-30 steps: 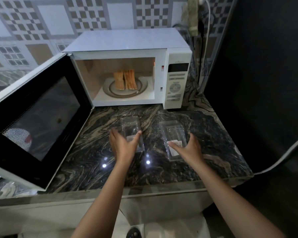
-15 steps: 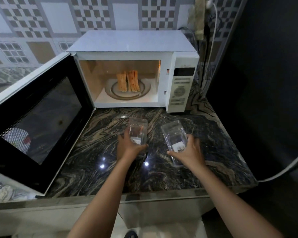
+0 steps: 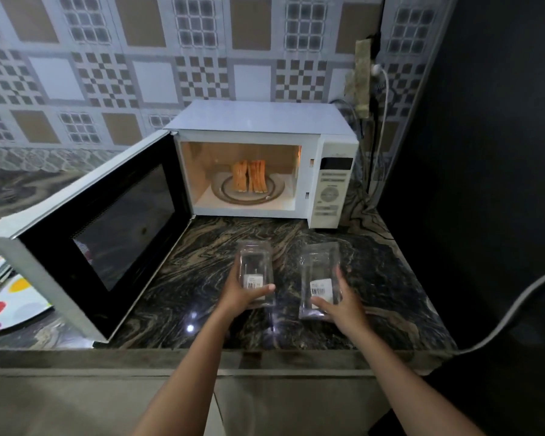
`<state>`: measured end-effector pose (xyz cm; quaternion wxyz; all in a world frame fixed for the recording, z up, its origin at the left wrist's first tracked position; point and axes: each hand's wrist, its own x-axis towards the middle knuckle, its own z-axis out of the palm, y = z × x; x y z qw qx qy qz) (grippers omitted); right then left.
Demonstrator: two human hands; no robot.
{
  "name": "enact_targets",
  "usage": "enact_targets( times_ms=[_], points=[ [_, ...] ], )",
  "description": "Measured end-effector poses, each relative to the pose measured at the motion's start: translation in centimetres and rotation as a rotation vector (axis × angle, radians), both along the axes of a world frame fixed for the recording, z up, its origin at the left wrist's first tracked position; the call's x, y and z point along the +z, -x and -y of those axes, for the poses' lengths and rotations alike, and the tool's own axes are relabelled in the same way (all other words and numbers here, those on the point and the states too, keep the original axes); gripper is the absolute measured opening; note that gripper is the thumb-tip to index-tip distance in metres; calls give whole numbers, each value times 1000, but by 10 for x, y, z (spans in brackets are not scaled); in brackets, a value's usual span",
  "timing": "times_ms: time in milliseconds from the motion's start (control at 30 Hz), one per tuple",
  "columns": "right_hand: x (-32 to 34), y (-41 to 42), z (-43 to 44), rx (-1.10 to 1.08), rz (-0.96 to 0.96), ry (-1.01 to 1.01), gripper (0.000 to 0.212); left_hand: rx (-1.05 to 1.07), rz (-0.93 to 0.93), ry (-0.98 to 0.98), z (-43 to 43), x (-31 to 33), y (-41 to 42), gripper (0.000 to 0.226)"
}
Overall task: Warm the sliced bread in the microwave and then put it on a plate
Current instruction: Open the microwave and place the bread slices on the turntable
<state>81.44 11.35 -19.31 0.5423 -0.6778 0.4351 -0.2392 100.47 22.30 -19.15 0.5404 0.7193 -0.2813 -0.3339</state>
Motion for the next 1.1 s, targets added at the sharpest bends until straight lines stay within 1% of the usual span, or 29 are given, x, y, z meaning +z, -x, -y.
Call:
enact_targets(
  times_ms=[67, 100, 233, 333, 400, 500, 600, 700, 733, 833, 900, 1000, 1100],
  points=[
    [12, -1, 1, -13, 51, 64, 97, 26, -3, 81, -4, 11, -1, 96],
    [20, -3, 3, -18, 73, 91, 97, 44, 36, 103, -5, 19, -3, 96],
    [65, -23, 10, -3, 153, 188, 94, 109, 139, 148, -6, 64, -15, 115],
    [101, -46, 25, 33, 197, 294, 94, 146, 184, 211, 6, 105, -33, 118],
    [125, -65, 41, 47, 209, 367, 93, 160, 204, 253, 19, 132, -49, 115],
    [164, -95, 68, 75, 319, 340, 92, 162, 224, 322, 43, 166, -83, 114],
    [198, -130, 100, 83, 325, 355, 92, 143, 247, 334, 70, 198, -118, 114],
    [224, -167, 132, 101, 330, 307, 94, 162, 323, 298, 102, 222, -155, 113],
    [230, -177, 141, 104, 326, 292, 93, 177, 361, 262, 113, 228, -166, 114],
    [243, -202, 166, 95, 293, 231, 87, 194, 358, 165, 142, 241, -192, 116],
    [246, -217, 183, 101, 272, 178, 83, 187, 408, 97, 162, 243, -210, 114],
    [248, -236, 206, 123, 191, 130, 73, 137, 419, 36, 189, 244, -233, 113],
    [250, -248, 223, 111, 86, 124, 61, 72, 402, -60, 209, 244, -248, 113]
  ],
)
